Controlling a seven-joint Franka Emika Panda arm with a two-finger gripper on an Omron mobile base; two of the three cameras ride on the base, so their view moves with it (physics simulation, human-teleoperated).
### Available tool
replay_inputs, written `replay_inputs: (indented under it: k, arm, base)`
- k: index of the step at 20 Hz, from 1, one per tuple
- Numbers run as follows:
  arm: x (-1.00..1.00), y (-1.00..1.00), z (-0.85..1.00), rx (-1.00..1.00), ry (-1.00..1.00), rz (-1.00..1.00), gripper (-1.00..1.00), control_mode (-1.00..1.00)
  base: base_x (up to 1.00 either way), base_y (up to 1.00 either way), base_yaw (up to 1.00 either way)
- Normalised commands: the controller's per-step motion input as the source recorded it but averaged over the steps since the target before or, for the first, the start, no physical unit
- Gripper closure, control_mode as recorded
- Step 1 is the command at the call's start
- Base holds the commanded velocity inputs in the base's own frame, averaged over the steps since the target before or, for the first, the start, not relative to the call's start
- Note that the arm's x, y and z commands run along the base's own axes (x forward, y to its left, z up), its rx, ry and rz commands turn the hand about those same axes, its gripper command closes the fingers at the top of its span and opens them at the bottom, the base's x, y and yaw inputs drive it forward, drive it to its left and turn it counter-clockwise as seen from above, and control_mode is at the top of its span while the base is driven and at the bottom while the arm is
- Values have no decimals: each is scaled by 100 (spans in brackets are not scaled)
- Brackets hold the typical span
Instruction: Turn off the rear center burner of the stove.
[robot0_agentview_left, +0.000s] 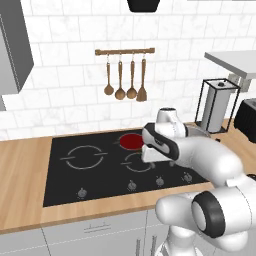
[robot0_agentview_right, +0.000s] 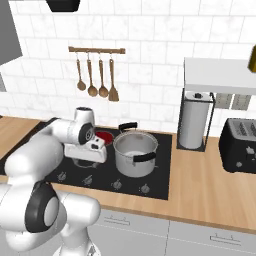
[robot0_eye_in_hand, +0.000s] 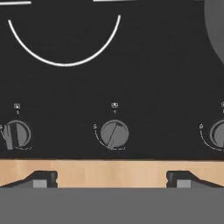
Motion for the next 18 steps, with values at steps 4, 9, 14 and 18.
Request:
replay_inputs:
  k: [4, 9, 14, 18]
  arm:
    - [18, 0, -53, 0, -12, -12, -100, -100]
    - [2, 0, -38, 2, -7, -16, -100, -100]
    - [-17, 0, -39, 0, -1, -11, -100, -100]
    - [1, 0, -23, 0, -1, -10, -100, -100]
  base:
    - [0, 0, 0]
    - [0, 0, 0]
    - [0, 0, 0]
    - [0, 0, 0]
